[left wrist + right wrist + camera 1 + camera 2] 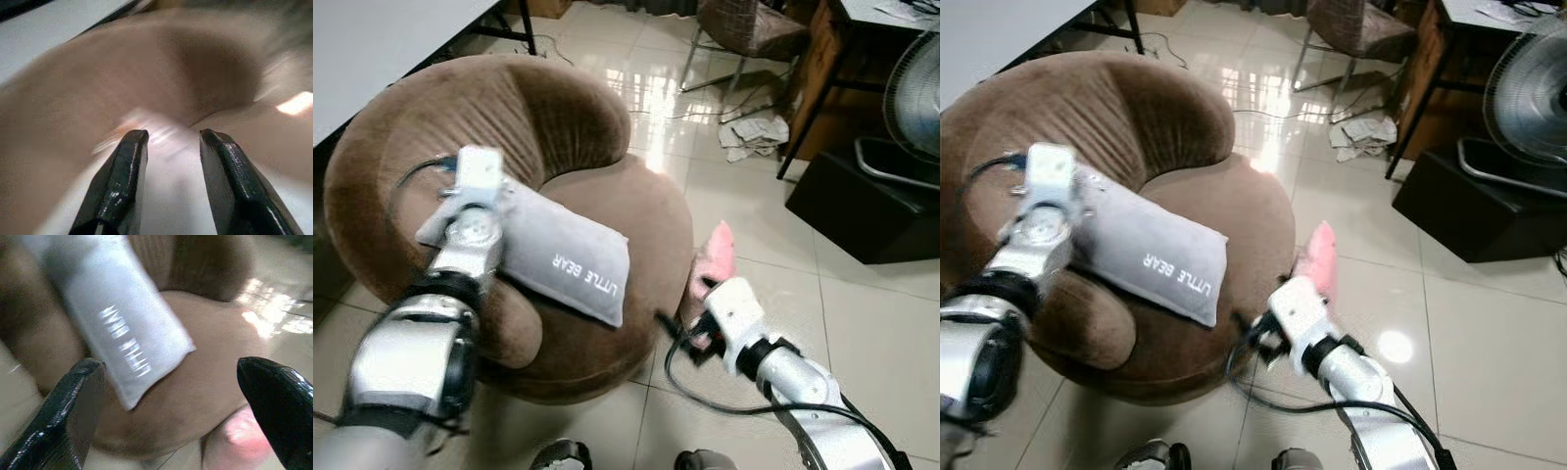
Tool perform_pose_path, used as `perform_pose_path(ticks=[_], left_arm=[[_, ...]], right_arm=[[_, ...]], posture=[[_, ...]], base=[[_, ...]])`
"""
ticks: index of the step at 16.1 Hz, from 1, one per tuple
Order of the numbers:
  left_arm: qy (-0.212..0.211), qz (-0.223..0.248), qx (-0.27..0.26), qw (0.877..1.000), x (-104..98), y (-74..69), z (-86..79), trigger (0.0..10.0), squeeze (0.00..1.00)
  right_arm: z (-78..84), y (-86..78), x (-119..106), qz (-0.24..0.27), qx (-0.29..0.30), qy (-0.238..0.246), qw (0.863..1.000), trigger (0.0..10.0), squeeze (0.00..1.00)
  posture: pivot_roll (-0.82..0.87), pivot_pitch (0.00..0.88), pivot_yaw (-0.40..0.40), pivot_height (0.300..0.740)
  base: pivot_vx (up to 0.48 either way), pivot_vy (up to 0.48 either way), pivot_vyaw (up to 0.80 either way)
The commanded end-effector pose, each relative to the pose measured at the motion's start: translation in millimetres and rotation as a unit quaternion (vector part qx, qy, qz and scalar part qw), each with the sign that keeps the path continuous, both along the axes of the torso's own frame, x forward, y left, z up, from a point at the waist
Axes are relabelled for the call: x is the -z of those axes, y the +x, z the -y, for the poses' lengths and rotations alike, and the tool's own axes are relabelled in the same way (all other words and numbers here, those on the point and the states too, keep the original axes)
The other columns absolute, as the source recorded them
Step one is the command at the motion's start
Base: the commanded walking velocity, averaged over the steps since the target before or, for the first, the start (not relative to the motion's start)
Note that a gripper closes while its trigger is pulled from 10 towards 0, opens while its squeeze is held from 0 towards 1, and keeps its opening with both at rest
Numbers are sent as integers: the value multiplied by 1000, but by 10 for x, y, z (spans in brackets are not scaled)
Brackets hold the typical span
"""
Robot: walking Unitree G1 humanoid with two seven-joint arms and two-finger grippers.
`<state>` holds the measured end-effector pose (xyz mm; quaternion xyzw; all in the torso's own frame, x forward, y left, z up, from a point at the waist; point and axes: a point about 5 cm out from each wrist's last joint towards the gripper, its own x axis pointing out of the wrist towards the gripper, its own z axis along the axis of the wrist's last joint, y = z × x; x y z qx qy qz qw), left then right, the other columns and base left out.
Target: Move the pillow to the sofa from floor
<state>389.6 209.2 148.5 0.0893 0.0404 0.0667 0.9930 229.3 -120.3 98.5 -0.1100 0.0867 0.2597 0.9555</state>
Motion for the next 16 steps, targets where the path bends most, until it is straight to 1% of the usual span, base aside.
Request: perform_pose_path(ticks=[1,2,3,4,5,6,7,8,9,10,12,13,16], left_arm=[[-40,27,51,998,-25,-18,91,10000,0],[-81,76,119,987,-13,-192,221,10000,0],[-93,91,136,982,-8,-283,251,10000,0],[-119,77,152,978,98,-518,260,10000,0],[-116,55,145,981,219,-759,222,10000,0],[-98,58,145,983,251,-862,204,10000,0],[-91,57,147,983,263,-887,209,10000,0],[-74,59,163,982,267,-949,256,10000,0],[-69,53,175,981,224,-1024,321,10000,0],[-57,53,182,980,172,-1042,386,10000,0],[-51,43,177,982,141,-1035,425,10000,0],[-30,35,180,983,153,-1016,437,10000,0],[-31,24,181,983,136,-1008,487,10000,0]], right_arm=[[109,15,-1,11,44,-6,999,10000,0],[167,35,-24,26,90,8,996,10000,0],[180,48,-31,31,103,10,994,10000,0],[213,64,-44,41,127,6,991,10000,0],[241,87,-57,47,141,9,989,10000,0],[251,109,-67,52,149,8,987,10000,0],[255,123,-73,55,152,5,987,10000,0],[254,152,-81,62,160,0,985,10000,0],[237,177,-86,65,160,3,985,10000,0],[215,198,-84,64,158,9,985,10000,0],[181,224,-86,66,155,11,986,10000,0],[173,248,-90,68,158,13,985,10000,0],[203,257,-70,68,168,13,983,10000,0]], posture=[[-115,96,32,740],[-105,91,34,740],[-104,87,37,740],[-101,83,35,740],[-90,80,26,740],[-82,77,17,740],[-78,74,9,740],[-67,65,-6,740],[-62,62,-12,740],[-57,57,-16,740],[-56,51,-14,740],[-58,49,-4,740],[-59,46,7,740]], base=[[0,0,0],[0,0,0],[0,0,0],[0,0,0],[0,0,0],[0,0,0],[0,0,0],[0,0,0],[0,0,0],[0,0,800],[0,-358,800],[0,-398,800],[0,-457,800]])
